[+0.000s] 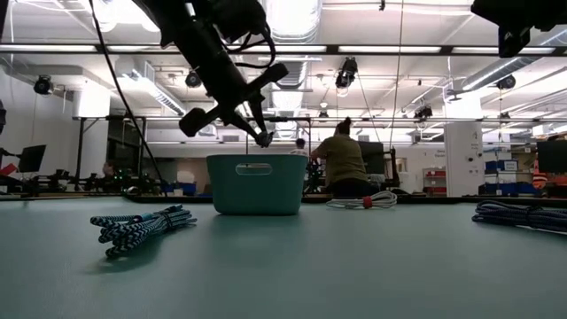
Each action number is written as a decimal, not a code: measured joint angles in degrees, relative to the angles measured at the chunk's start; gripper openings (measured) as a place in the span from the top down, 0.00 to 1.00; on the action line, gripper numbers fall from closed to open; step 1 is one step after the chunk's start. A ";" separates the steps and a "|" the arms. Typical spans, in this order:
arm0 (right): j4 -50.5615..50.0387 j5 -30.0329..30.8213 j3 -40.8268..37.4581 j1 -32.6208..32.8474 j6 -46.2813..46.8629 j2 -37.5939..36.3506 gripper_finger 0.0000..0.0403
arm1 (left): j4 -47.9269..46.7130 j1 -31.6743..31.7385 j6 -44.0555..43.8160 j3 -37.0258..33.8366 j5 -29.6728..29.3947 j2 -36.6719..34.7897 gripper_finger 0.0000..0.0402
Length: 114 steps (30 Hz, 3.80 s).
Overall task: Pick and place USB-C Cables
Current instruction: Put the green black charger cable into the bin, then put the blue white charger cable into the bin
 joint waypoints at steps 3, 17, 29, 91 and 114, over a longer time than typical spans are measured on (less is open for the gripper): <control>0.00 0.00 0.02 0.00 0.02 0.00 0.93 | 0.01 -0.02 0.11 0.00 0.04 0.69 0.97; -0.23 0.01 0.04 0.00 0.04 0.00 0.93 | 0.52 -0.21 0.28 0.00 1.33 4.87 0.97; -0.26 0.01 0.11 0.00 0.04 0.00 0.93 | 0.54 -0.23 -0.04 0.02 3.81 6.85 0.97; -0.46 0.00 0.11 0.00 0.07 0.00 0.93 | 0.49 -0.73 2.96 0.31 4.55 7.02 0.86; 0.91 0.04 0.11 -0.02 -2.30 0.16 0.93 | 0.06 -11.07 19.98 0.85 2.05 -7.97 0.86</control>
